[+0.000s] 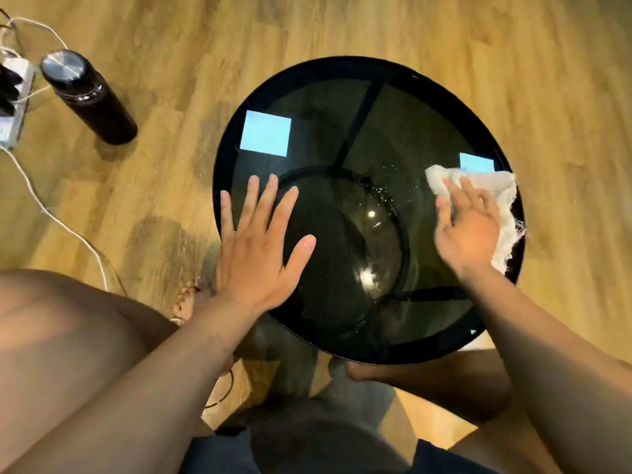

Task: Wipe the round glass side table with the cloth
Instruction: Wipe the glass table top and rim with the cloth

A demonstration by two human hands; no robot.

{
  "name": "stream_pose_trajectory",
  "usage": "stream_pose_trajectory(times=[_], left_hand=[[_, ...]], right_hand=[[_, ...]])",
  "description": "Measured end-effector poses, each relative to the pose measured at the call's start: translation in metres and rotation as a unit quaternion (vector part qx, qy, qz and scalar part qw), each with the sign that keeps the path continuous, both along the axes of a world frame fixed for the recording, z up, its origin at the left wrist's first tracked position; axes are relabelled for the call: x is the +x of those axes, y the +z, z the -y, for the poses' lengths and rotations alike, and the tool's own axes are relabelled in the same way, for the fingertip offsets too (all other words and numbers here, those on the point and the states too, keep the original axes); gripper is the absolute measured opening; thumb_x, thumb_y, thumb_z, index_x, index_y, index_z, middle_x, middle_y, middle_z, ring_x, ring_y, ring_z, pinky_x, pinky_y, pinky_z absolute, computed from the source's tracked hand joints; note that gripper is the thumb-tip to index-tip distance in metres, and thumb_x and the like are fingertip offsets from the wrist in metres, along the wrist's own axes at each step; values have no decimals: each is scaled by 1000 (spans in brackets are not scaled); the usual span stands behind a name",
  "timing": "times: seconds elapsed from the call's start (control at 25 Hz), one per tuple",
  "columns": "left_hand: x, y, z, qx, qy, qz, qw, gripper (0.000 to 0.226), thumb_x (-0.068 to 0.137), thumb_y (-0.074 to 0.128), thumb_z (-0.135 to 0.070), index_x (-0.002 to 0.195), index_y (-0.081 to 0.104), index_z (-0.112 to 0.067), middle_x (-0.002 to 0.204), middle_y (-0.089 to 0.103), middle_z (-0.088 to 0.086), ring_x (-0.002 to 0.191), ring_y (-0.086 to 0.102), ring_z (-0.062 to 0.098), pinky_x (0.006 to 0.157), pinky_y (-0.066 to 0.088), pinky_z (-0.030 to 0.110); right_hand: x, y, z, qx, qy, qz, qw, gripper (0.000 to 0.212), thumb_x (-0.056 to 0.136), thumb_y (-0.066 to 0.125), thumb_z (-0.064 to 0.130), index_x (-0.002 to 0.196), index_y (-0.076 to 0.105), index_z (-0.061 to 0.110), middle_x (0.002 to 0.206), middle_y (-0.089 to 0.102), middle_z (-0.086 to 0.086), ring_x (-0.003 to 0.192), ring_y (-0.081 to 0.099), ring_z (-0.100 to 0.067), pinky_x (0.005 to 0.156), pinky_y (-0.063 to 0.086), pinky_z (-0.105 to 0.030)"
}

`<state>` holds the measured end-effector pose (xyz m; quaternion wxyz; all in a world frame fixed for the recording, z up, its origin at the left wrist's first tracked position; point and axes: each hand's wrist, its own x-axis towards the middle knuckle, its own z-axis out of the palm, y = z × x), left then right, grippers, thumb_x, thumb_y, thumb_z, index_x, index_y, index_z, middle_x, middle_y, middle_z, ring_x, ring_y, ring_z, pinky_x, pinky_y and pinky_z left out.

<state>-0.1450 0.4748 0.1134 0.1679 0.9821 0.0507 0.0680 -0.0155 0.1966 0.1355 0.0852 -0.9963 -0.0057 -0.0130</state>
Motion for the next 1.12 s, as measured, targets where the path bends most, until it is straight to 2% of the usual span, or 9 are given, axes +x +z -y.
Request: stream_pose_trajectory(times=[0.12, 0.2, 0.32, 0.44, 0.6, 0.76, 0.92, 1.04, 1.12], left_hand=[[0, 2, -2, -16, 3, 9, 1000, 71, 98, 10, -61, 154, 27, -20, 164, 23, 9, 154, 12, 30, 120, 6, 62], [-2, 3, -1, -35, -2, 21, 999, 72, 98, 9, -60, 154, 30, -18, 164, 24, 10, 154, 13, 30, 120, 5, 62], [-4, 4, 0, -40, -7, 19, 999, 73, 99, 7, -58, 154, 30, -17, 164, 23, 9, 154, 12, 28, 121, 3, 61], [-3, 2, -1, -32, -10, 14, 999, 72, 99, 9, -58, 154, 28, -17, 164, 23, 9, 154, 11, 28, 121, 2, 60], [-2, -1, -2, -36, 0, 15, 999, 71, 98, 10, -59, 154, 27, -18, 164, 23, 8, 154, 10, 27, 122, 3, 58], [-1, -3, -2, -49, 17, 17, 999, 71, 98, 12, -60, 155, 26, -20, 165, 22, 5, 154, 9, 25, 123, 1, 55], [-2, 0, -1, -65, 16, 24, 997, 69, 99, 16, -58, 154, 28, -18, 165, 23, 6, 154, 10, 25, 123, 1, 55], [-6, 5, -1, -95, 2, 33, 995, 66, 98, 19, -52, 153, 32, -18, 165, 23, 6, 154, 9, 24, 123, -2, 55], [-4, 8, -2, -74, -9, 31, 997, 65, 98, 18, -53, 153, 32, -19, 165, 21, 6, 155, 7, 25, 122, -7, 55]], right_hand=[[-75, 2, -69, 48, 117, -15, 992, 47, 100, 32, 37, 140, 52, 23, 149, 48, -5, 139, 33, -39, 115, 21, -47], [-121, 0, -119, 77, 255, -29, 964, 41, 98, 40, 30, 131, 62, 15, 139, 58, -9, 131, 43, -41, 111, 30, -55], [-120, 1, -130, 91, 397, -2, 913, 30, 93, 54, 19, 115, 71, 8, 121, 67, -13, 110, 59, -38, 91, 46, -53], [-56, 3, -60, 15, 359, 41, 932, 36, 92, 52, 23, 124, 67, 16, 137, 56, -19, 115, 55, -43, 96, 46, -52], [48, 8, 51, -39, 112, 21, 993, 41, 97, 46, 22, 136, 54, 11, 152, 36, -22, 126, 41, -52, 102, 40, -56], [46, 10, 14, -21, 11, 21, 999, 55, 95, 34, 40, 136, 54, 10, 151, 38, -19, 130, 35, -48, 109, 30, -48], [-70, 2, -98, 49, 215, 90, 971, 36, 90, 55, 25, 122, 62, 9, 123, 59, -19, 101, 55, -46, 84, 49, -53], [-135, 3, -148, 100, 363, 14, 926, 31, 92, 56, 28, 114, 71, 14, 116, 65, -6, 101, 54, -27, 82, 49, -45], [-114, 5, -122, 55, 416, 13, 908, 34, 93, 50, 32, 116, 70, 19, 121, 63, -5, 100, 52, -26, 77, 49, -41]])
